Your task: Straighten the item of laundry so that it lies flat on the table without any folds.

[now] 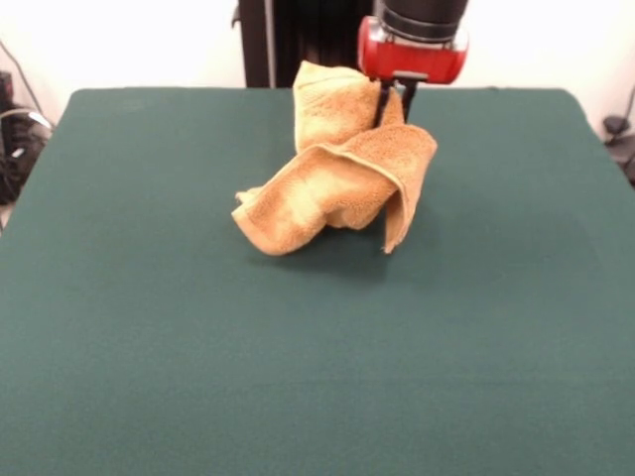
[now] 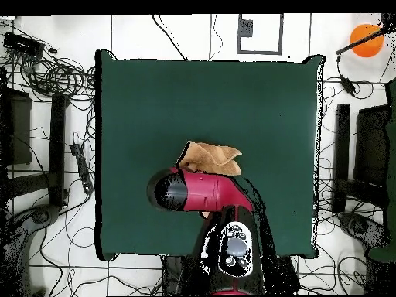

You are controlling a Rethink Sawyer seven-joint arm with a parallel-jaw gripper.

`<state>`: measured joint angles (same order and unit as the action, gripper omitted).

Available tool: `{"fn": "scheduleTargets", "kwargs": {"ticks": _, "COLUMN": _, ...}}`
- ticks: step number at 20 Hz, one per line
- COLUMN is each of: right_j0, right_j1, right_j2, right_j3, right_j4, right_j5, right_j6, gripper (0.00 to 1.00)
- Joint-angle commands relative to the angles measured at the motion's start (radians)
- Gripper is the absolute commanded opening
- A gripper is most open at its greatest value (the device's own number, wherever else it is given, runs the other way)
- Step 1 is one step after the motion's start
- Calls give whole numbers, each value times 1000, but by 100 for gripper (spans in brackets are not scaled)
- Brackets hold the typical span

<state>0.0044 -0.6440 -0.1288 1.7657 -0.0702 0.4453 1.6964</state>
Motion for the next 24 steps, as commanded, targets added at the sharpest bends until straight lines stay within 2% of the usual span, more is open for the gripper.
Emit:
{"fn": "scheduleTargets", "kwargs": {"ticks": 1, "right_j0": 37, "right_j1": 9, "right_j2": 17, "right_j3": -35, "right_j4": 48, "right_j5": 122, "right_j6": 195, "gripper": 0}}
{"fn": "scheduleTargets", "kwargs": {"ticks": 24, "right_j0": 40, "right_j1": -12, "right_j2": 12, "right_j3": -21, "right_j4": 50, "right_j5": 151, "right_j6": 184, "gripper": 0}}
